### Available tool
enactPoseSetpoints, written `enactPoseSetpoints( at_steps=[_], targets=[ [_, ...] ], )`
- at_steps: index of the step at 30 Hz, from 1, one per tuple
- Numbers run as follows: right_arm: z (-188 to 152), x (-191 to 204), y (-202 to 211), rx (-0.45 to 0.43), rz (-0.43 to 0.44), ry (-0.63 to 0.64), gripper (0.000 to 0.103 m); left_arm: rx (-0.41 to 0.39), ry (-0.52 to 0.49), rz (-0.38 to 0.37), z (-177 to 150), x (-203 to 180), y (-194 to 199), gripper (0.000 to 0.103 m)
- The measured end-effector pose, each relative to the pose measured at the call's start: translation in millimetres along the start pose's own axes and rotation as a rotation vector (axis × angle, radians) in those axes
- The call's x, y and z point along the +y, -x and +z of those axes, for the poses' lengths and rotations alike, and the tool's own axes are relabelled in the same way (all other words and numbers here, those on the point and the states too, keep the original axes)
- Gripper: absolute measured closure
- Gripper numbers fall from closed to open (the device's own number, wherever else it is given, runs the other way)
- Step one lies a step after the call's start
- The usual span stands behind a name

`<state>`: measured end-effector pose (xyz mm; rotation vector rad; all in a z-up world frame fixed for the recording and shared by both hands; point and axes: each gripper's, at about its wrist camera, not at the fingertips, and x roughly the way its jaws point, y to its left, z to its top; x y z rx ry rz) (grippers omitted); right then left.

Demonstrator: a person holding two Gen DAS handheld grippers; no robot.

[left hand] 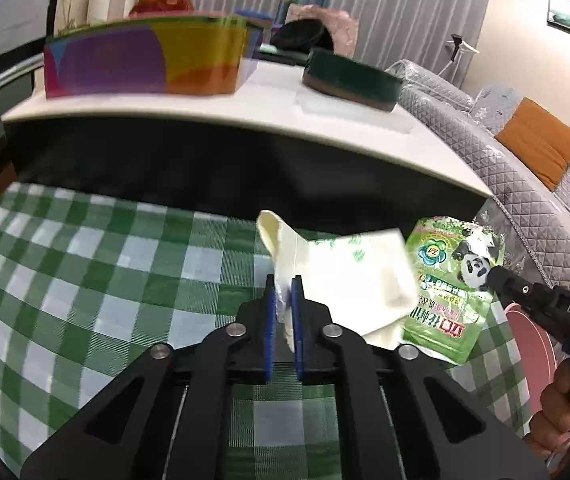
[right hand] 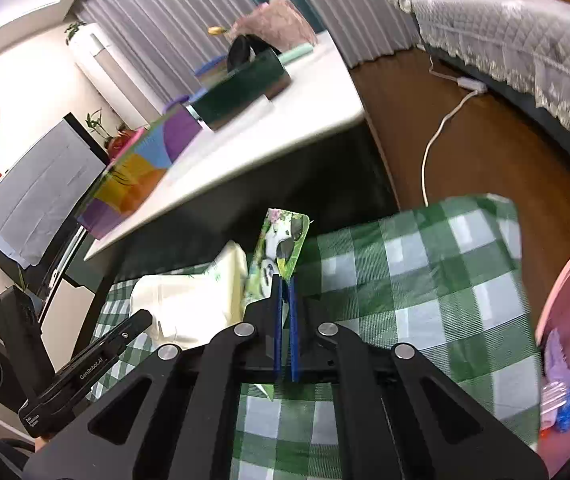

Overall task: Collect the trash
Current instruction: 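Grasp the white napkin with the left tool while the right tool grasps the green panda bag, then carry the white napkin with the left tool while the right tool carries the green bag to the bin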

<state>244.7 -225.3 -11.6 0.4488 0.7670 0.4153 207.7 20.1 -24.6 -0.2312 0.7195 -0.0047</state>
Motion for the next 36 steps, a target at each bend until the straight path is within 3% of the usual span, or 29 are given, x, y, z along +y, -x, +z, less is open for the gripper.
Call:
enactPoseSetpoints(
  at_steps=[19, 29, 36],
  targets=[
    [-7, 53, 112, -0.096, -0.121, 0.192, 0.103, -0.108, -0.133, -0.035, -6, -42, 100, 0.102],
    [-7, 45, 188, -0.174, -0.210, 0.261, 0.103, -0.177, -0.204, -0.072, -14, -67, 150, 0.102],
    [1, 23, 224, -0.220, -0.228, 0.269, 0.103, -0.193, -0.210, -0.098, -22, -78, 164, 0.102]
  ],
)
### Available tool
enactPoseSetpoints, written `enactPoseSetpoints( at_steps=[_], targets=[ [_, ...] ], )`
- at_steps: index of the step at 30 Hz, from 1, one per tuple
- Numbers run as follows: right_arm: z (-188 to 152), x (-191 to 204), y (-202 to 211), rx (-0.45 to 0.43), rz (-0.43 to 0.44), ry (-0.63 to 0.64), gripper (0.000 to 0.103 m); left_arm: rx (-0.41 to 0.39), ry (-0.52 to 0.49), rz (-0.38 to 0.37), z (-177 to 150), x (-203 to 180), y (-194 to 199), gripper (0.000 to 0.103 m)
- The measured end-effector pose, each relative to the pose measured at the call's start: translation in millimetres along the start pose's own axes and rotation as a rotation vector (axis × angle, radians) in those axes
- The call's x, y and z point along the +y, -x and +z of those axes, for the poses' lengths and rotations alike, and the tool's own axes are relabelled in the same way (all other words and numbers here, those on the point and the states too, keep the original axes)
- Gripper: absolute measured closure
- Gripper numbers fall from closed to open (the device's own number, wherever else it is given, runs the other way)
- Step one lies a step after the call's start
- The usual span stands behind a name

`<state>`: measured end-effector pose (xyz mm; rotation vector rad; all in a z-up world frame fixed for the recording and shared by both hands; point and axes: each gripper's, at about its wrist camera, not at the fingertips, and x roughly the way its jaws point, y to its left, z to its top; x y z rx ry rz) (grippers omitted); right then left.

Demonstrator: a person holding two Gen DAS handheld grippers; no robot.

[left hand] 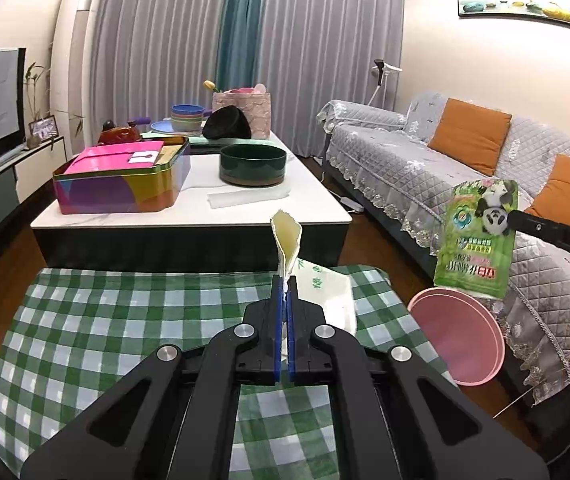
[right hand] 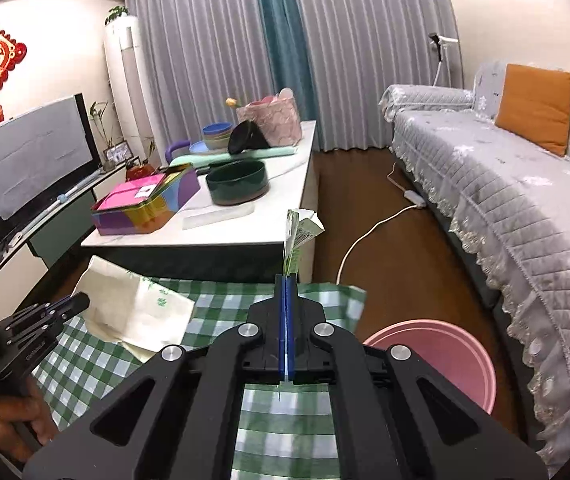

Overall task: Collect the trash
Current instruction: 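Carry the white napkin with the left tool while the right tool carries the green bag to the bin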

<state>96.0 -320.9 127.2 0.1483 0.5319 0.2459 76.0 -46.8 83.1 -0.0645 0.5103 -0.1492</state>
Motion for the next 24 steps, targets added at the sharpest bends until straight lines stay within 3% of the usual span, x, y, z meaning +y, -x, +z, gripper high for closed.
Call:
enactPoseSetpoints(
  at_steps=[9, 24],
  targets=[
    [-23, -42, 10, -0.033, -0.087, -0.023, 0.103, 0.024, -0.052, -0.019, -12, -27, -13, 0.102],
    [-33, -102, 17, -0.034, -0.203, -0.100, 0.103, 0.048, -0.091, -0.092, -17, -71, -40, 0.102]
  ],
)
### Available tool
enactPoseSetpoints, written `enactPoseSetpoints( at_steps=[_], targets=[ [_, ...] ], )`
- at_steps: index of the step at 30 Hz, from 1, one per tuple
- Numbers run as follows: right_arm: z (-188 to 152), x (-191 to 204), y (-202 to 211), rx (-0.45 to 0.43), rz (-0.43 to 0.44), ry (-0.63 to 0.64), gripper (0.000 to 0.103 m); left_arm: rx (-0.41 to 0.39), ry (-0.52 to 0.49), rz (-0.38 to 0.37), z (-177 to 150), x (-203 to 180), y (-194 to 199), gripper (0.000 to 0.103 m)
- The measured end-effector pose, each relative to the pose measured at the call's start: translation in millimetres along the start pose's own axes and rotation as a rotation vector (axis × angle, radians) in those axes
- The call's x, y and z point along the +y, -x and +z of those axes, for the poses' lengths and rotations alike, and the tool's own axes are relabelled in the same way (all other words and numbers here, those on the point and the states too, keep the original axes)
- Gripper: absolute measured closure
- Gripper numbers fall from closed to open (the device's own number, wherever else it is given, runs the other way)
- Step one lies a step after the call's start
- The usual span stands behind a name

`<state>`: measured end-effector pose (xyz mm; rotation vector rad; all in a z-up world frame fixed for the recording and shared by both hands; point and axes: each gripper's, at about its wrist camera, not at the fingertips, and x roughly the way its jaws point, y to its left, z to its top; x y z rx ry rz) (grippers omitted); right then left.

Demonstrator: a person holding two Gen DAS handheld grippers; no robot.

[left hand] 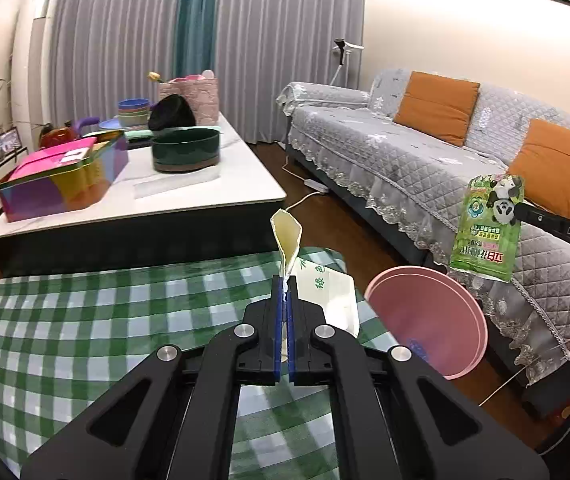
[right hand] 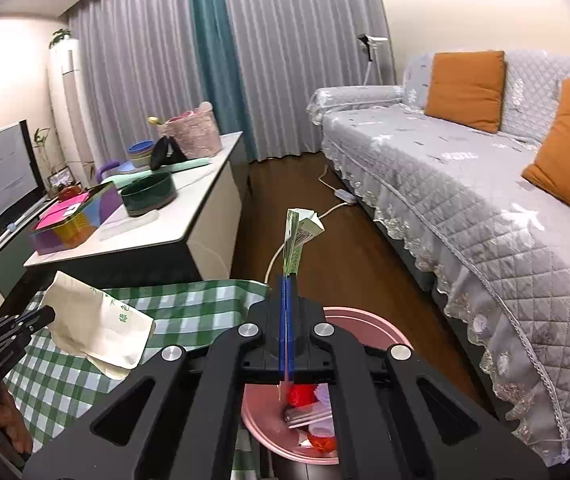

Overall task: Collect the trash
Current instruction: 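Carry the white napkin with the left tool while the right tool carries the green bag to the bin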

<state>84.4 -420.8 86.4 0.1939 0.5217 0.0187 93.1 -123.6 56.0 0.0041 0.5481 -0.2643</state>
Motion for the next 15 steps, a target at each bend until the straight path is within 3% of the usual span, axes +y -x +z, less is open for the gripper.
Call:
enactPoseSetpoints(
  at_steps=[15],
  targets=[
    [1, -31, -10, 0.012, -0.060, -0.052, 0.103, 0.016, -0.004, -0.066, 2, -32, -26, 0.102]
  ],
)
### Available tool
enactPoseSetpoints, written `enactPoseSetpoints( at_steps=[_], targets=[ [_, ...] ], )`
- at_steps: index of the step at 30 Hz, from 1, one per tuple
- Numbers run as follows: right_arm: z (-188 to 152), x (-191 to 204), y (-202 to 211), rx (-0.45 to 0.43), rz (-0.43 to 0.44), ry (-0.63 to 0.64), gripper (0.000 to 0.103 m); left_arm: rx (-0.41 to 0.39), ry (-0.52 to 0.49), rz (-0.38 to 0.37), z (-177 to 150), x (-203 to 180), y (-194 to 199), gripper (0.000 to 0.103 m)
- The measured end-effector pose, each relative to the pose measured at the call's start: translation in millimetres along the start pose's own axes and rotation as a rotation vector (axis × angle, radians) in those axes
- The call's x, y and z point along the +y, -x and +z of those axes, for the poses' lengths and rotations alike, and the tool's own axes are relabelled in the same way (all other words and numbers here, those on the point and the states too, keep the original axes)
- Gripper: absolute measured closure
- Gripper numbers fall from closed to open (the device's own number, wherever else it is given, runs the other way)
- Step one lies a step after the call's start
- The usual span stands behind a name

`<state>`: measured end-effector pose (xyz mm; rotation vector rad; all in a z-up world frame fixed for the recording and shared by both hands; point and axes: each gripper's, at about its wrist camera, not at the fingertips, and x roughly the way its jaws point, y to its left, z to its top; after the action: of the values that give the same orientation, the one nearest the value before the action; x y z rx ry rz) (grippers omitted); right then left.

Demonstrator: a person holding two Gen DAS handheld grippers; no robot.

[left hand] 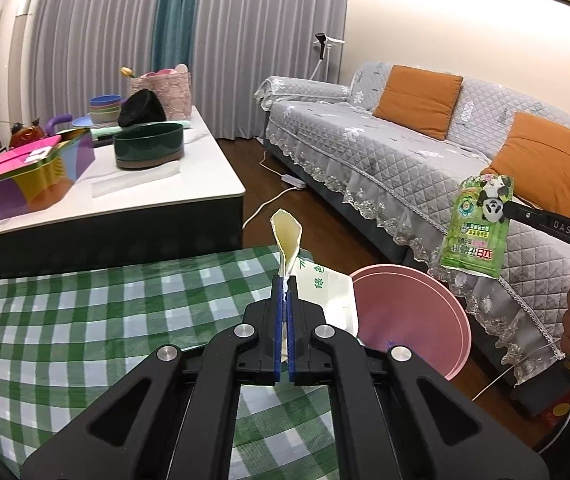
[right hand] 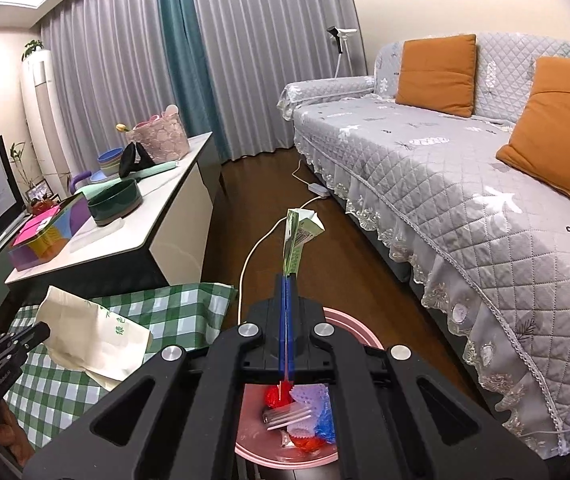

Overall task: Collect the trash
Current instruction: 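Carry the white napkin with the left tool while the right tool carries the green bag to the bin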

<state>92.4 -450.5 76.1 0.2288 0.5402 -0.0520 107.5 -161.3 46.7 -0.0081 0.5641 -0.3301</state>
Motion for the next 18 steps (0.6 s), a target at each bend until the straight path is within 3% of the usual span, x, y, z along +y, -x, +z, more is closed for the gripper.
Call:
enactPoseSetpoints(
  at_steps=[18],
  targets=[
    [-7, -1, -29, 0.047, -0.051, 0.052, 0.103, 0.018, -0.017, -0.072, -5, -31, -36, 0.102]
  ],
)
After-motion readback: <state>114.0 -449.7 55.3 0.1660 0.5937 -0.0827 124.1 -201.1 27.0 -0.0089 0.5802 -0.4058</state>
